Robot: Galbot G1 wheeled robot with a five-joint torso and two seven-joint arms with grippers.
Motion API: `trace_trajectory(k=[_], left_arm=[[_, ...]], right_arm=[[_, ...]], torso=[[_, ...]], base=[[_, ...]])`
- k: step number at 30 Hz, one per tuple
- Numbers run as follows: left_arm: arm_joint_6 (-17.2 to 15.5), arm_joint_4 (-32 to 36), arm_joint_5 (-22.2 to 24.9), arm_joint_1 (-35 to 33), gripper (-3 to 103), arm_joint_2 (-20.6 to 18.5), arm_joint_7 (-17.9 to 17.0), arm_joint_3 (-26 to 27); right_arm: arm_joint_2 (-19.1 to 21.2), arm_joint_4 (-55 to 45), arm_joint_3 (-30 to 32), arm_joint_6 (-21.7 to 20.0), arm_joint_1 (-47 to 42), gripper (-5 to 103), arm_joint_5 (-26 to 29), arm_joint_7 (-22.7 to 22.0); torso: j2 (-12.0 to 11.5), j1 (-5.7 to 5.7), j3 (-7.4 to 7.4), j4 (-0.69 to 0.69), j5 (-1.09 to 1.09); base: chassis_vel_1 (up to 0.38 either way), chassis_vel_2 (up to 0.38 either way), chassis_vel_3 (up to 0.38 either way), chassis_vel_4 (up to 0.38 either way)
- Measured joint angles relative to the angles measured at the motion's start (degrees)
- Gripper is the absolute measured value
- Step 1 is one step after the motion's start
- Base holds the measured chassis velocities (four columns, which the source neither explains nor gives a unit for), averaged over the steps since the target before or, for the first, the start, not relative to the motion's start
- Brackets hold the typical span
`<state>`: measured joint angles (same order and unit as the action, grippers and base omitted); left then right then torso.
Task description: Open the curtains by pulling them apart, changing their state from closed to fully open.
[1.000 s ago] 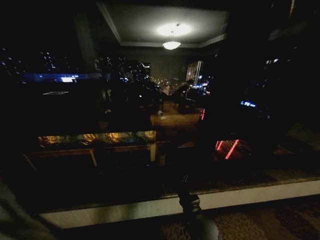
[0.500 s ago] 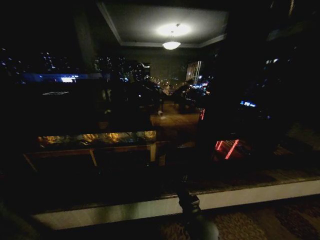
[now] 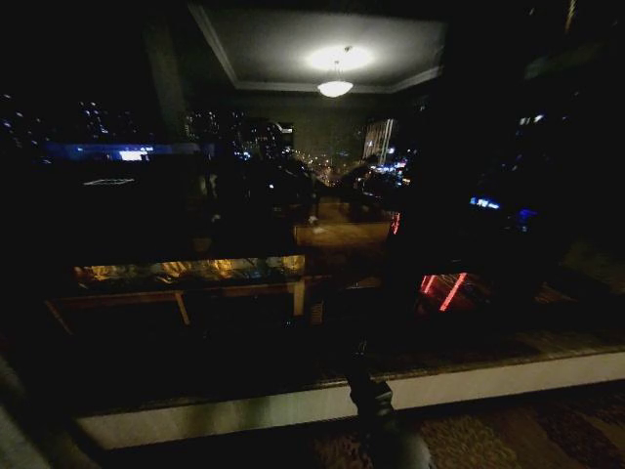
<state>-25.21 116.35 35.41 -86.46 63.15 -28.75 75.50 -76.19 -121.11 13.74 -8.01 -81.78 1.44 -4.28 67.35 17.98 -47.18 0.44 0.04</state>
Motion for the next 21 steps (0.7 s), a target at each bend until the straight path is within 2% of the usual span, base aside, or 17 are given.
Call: trace_trajectory(k=[1,4,5,6,8,10,14,16,18,20,21], left_arm=[[0.0,1.0,-0.7,-0.3,40,0.7,0.4,-0.3],[-0.1,6.8,-6.7,-2.6,57,4.3,1.3,-2.0],[-0.1,6.8,-6.7,-2.6,57,4.3,1.3,-2.0],[0.0,8.8,-9.4,-3.5,63,5.5,1.5,-2.6],[0.6,12.3,-11.8,-4.9,74,7.4,2.8,-3.8],[1.0,13.3,-12.0,-5.3,74,7.9,3.4,-4.3],[2.8,17.9,-10.6,-8.2,94,9.5,8.3,-5.8],[2.7,18.7,-10.5,-8.9,94,9.8,9.0,-5.8],[2.0,20.8,-10.3,-10.2,99,10.6,10.0,-6.2],[1.7,22.0,-9.4,-11.0,100,11.0,13.1,-7.1],[1.7,22.0,-9.4,-11.0,100,11.0,13.1,-7.1]], right_arm=[[0.1,-0.1,0.1,0.0,0.0,100,0.0,0.0],[0.3,-0.4,0.6,-0.2,-0.2,100,0.2,-0.1],[0.3,-0.4,0.6,-0.2,-0.2,100,0.2,-0.1],[0.3,-0.4,0.8,-0.2,-0.3,100,0.2,-0.1],[0.3,-0.4,1.0,-0.1,-0.6,100,0.2,-0.1],[0.3,-0.4,1.0,-0.1,-0.6,100,0.2,-0.1],[0.3,-0.9,1.2,-0.2,-0.8,100,0.7,-0.1],[0.3,-1.0,1.2,-0.3,-0.8,100,1.0,-0.1],[0.3,-1.2,1.4,-0.7,-0.7,100,1.5,-0.1],[0.2,-1.3,1.5,-0.9,-0.5,100,1.7,-0.1],[0.2,-1.3,1.5,-0.9,-0.5,100,1.7,-0.1]], torso=[[0.0,0.00,0.00,0.00,0.00],[0.0,0.00,0.00,0.00,0.01],[0.0,0.00,0.00,0.00,0.01],[0.0,0.00,0.00,0.00,0.00],[0.0,0.00,0.00,0.00,0.01],[0.0,0.00,0.00,0.00,0.01],[0.0,0.00,0.00,0.01,0.00],[0.0,0.00,0.00,0.00,0.00],[0.0,0.00,0.00,-0.01,0.00],[0.0,-0.01,0.00,-0.01,0.01],[0.0,-0.01,0.00,-0.01,0.01]], base=[[0.000,0.000,0.000,0.000],[0.000,0.000,0.000,0.000],[0.000,0.000,0.000,0.000],[0.000,0.000,0.000,0.000],[0.000,0.000,0.000,0.000],[0.000,0.000,0.000,0.000],[0.000,0.000,0.000,0.000],[0.000,0.000,0.000,0.000],[0.000,0.000,0.000,0.000],[0.000,0.000,0.000,0.000],[0.000,0.000,0.000,0.000]])
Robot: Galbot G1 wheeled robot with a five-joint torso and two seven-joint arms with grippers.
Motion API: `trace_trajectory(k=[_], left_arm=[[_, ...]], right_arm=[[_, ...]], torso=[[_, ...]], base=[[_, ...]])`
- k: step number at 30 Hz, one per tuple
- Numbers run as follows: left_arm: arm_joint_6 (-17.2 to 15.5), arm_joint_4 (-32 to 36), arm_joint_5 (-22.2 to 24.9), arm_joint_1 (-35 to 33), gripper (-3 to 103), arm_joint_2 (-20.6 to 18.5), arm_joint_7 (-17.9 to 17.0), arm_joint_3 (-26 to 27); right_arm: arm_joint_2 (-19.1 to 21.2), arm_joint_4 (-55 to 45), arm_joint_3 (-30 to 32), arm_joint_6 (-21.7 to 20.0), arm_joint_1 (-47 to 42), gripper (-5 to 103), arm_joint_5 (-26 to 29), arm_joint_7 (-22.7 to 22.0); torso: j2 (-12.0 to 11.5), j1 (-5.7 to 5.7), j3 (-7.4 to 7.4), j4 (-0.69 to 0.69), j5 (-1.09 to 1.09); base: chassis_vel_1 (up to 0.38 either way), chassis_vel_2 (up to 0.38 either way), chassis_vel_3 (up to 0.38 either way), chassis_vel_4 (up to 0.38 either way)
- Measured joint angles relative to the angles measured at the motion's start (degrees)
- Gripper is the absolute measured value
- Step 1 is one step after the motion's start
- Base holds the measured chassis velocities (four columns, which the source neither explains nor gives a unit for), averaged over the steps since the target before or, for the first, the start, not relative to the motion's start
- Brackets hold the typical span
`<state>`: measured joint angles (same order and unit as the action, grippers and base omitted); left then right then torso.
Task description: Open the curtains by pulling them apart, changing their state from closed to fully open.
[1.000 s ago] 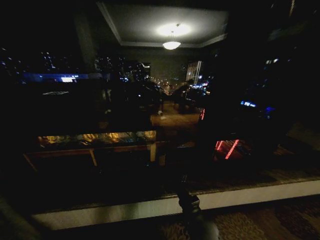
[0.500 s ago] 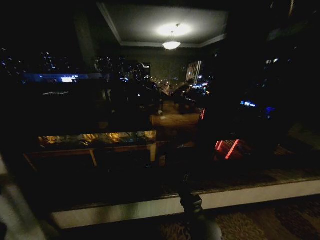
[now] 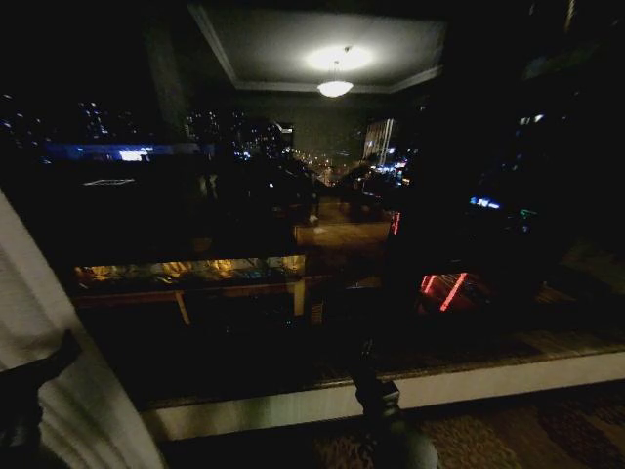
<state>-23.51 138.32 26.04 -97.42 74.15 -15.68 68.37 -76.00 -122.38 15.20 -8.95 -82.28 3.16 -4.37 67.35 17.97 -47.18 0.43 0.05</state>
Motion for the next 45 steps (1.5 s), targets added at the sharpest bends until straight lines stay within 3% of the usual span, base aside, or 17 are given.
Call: trace_trajectory(k=[2,4,5,8,16,25,33,45], left_arm=[[1.7,-0.7,0.5,0.3,100,-0.3,4.5,-0.6],[6.1,-3.9,1.1,1.5,100,-1.5,12.7,-1.4],[6.1,-3.9,1.1,1.5,100,-1.5,12.7,-1.4],[9.4,-6.8,2.4,2.2,100,-2.3,18.0,-2.5],[9.9,-8.1,3.2,2.3,100,-2.4,18.1,-1.3],[8.3,-7.1,3.2,2.6,100,-2.9,17.6,-2.9],[8.8,-7.2,2.9,1.5,100,-1.8,18.0,-3.8],[10.0,-8.4,1.8,1.6,100,-2.0,19.3,-4.5]], right_arm=[[-0.2,-0.1,0.0,-0.2,0.1,100,0.1,-0.1],[-0.4,-0.3,0.1,-1.1,0.3,100,0.4,-0.7],[-0.4,-0.3,0.1,-1.1,0.3,100,0.4,-0.7],[-0.3,-0.8,0.2,-2.6,0.4,100,1.5,-2.4],[0.5,-1.7,1.6,-3.0,0.2,100,2.6,-2.7],[0.1,-1.6,2.0,-3.4,1.0,100,3.3,-3.1],[-0.1,-2.2,3.0,-5.6,0.7,100,3.6,-3.2],[-0.8,-2.2,3.0,-5.8,0.8,100,3.6,-3.4]], torso=[[0.0,0.00,0.00,0.00,-0.01],[0.0,0.01,0.00,0.02,-0.02],[0.0,0.01,0.00,0.02,-0.02],[0.0,0.01,-0.01,0.02,-0.03],[0.0,0.00,0.00,0.00,-0.02],[0.0,0.01,0.00,0.02,-0.01],[0.0,0.00,-0.01,0.01,-0.02],[0.0,0.01,-0.01,0.01,-0.03]], base=[[0.000,0.000,0.000,0.000],[0.000,0.000,0.000,0.000],[0.000,0.000,0.000,0.000],[0.000,0.000,0.000,0.000],[0.000,0.000,0.000,0.000],[0.000,0.000,0.000,0.000],[0.000,0.000,0.000,0.000],[-0.028,-0.121,0.019,0.125]])
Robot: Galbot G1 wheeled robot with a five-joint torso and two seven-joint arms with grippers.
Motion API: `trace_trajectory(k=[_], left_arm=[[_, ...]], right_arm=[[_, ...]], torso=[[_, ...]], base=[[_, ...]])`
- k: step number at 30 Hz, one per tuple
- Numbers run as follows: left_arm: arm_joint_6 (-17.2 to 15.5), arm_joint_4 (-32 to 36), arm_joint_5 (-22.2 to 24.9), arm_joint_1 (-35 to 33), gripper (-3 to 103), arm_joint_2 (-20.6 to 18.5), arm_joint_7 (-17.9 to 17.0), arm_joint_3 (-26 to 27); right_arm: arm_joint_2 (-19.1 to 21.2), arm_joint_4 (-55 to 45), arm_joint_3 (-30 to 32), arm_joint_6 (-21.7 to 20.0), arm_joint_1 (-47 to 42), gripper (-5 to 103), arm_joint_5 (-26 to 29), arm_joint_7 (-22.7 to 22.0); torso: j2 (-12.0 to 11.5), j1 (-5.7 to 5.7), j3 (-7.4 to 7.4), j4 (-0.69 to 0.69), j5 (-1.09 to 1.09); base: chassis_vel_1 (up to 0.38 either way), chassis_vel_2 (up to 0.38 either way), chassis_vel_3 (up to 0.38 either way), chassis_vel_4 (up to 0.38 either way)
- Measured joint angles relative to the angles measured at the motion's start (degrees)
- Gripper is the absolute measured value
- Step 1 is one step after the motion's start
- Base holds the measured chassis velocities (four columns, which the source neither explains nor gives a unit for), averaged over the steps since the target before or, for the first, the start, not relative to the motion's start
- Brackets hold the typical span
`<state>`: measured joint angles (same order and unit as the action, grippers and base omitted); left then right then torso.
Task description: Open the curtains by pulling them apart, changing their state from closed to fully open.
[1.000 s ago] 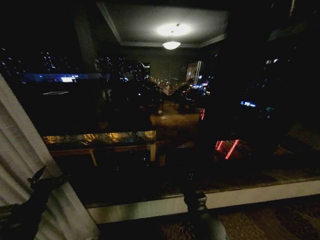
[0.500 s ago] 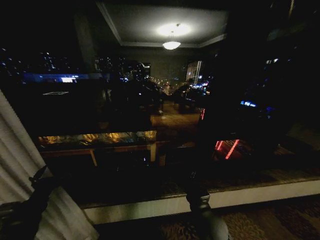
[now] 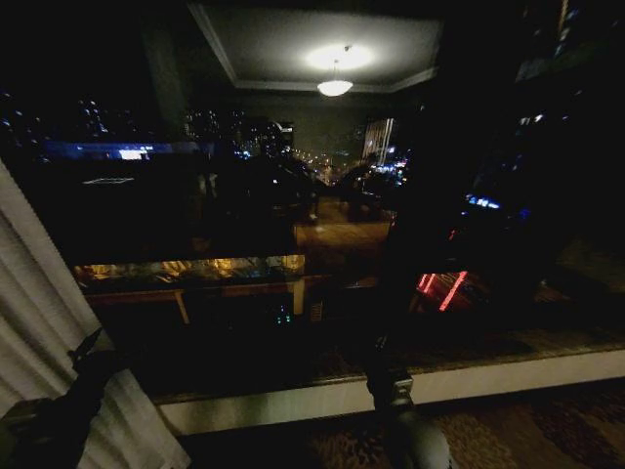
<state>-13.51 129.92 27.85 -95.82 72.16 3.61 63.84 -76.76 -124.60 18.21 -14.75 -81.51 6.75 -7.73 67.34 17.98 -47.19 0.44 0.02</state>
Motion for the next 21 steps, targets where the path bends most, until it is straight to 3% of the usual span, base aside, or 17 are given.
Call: trace_trajectory(k=[9,21], left_arm=[[1.0,-0.5,0.0,-0.8,100,-0.1,0.0,0.6],[2.1,0.8,-0.5,-1.3,100,0.4,0.3,0.3]], right_arm=[[-0.2,-0.1,-0.9,-0.2,0.3,100,-0.3,-0.2],[0.1,-1.4,-0.6,-0.3,-0.5,100,-0.4,-0.7]], torso=[[0.0,0.00,0.00,0.01,0.03],[0.0,-0.01,0.00,0.01,0.01]], base=[[-0.146,-0.313,0.158,0.313],[-0.281,-0.395,0.275,0.395]])
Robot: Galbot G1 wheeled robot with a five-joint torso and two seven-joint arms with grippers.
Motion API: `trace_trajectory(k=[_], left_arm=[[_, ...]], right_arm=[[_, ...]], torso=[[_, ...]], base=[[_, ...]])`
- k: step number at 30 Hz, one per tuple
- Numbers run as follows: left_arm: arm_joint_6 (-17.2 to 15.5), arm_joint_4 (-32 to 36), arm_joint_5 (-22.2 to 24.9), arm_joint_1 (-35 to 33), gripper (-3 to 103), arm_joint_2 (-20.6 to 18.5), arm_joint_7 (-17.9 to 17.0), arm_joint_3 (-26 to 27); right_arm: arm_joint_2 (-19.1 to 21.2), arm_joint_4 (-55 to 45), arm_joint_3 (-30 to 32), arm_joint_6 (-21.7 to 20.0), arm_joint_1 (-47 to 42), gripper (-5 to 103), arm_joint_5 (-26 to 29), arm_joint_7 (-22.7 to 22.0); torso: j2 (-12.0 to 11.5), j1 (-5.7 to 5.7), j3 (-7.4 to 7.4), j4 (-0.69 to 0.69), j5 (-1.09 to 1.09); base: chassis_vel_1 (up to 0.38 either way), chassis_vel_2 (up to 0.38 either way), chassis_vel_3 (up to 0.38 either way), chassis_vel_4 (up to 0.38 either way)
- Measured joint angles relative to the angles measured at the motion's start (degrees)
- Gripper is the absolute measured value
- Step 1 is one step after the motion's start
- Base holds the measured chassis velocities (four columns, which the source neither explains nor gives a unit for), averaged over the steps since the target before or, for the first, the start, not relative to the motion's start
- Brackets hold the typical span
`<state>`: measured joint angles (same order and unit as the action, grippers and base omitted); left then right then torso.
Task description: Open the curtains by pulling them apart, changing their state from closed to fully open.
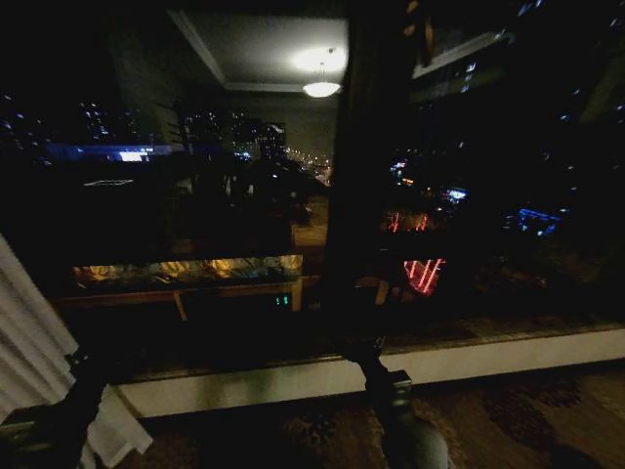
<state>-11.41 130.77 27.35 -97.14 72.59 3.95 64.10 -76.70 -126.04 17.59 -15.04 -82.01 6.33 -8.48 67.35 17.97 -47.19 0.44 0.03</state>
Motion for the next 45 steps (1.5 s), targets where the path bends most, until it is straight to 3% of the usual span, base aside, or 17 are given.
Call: trace_trajectory(k=[17,45], left_arm=[[2.5,-0.3,-0.2,-1.7,100,1.0,0.0,0.0],[3.4,-1.4,-0.3,-1.8,100,0.8,1.0,0.2]], right_arm=[[0.5,-2.0,0.5,-0.4,-1.9,100,-0.9,-0.3],[-0.4,-1.1,0.9,-0.5,-1.8,100,-1.1,-0.6]], torso=[[0.0,0.02,-0.01,0.01,-0.02],[0.0,0.00,0.00,0.00,0.01]], base=[[-0.275,-0.435,0.269,0.431],[-0.072,-0.394,0.069,0.393]])
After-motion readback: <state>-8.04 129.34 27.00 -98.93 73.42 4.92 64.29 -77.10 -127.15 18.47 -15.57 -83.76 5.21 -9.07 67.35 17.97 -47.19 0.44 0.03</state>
